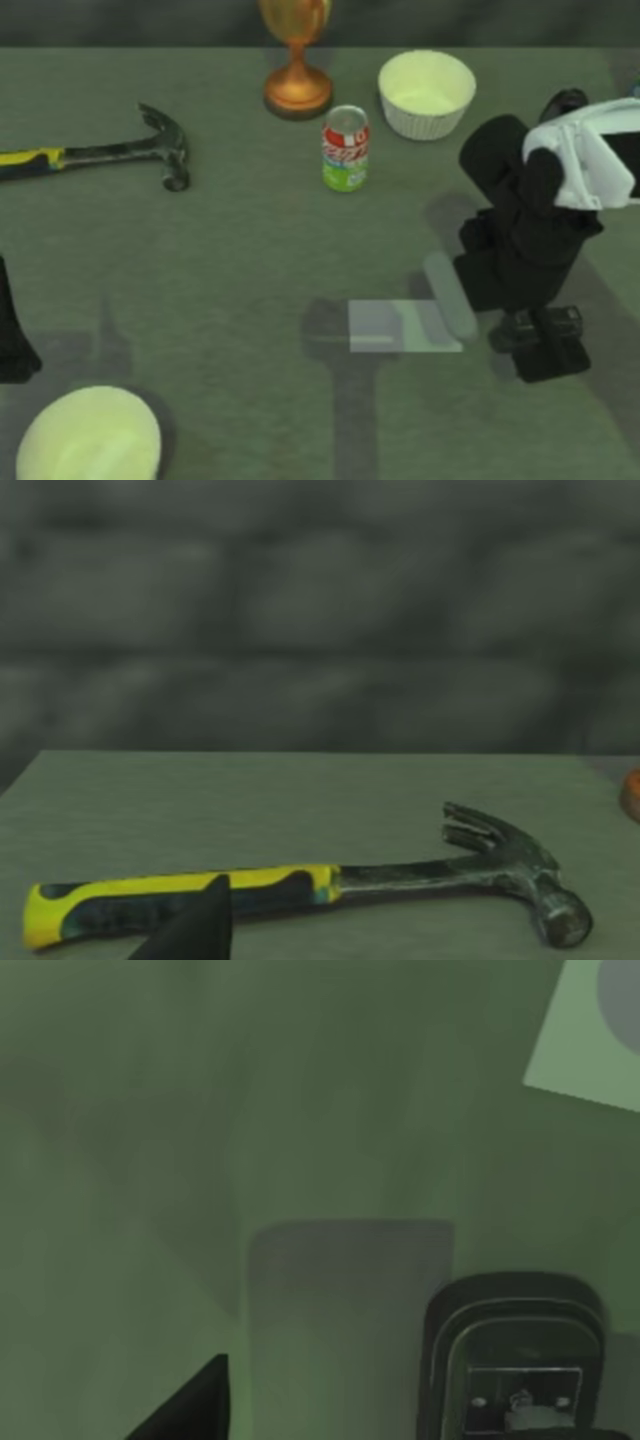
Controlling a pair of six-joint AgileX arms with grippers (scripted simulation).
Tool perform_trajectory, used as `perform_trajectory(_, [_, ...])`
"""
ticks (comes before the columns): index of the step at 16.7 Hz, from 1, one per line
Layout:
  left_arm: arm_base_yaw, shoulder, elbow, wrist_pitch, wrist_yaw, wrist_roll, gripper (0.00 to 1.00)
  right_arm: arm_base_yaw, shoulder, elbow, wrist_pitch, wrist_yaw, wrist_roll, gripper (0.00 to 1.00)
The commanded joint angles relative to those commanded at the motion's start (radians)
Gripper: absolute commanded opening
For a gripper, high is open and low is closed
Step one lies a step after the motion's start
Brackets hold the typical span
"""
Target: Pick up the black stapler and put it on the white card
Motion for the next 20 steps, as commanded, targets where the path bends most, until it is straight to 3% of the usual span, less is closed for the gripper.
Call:
perform_trajectory(5, [0.0,0.0,0.0,0.0,0.0,0.0,1.0,0.0,0.006,-0.009,0.012,0.0,0.0,1.0])
perform_trajectory(18, [0.0,0.0,0.0,0.0,0.0,0.0,1.0,0.0,0.006,-0.009,0.012,0.0,0.0,0.02])
perform_trajectory(20, [0.0,0.0,0.0,0.0,0.0,0.0,1.0,0.0,0.006,-0.009,0.012,0.0,0.0,0.0])
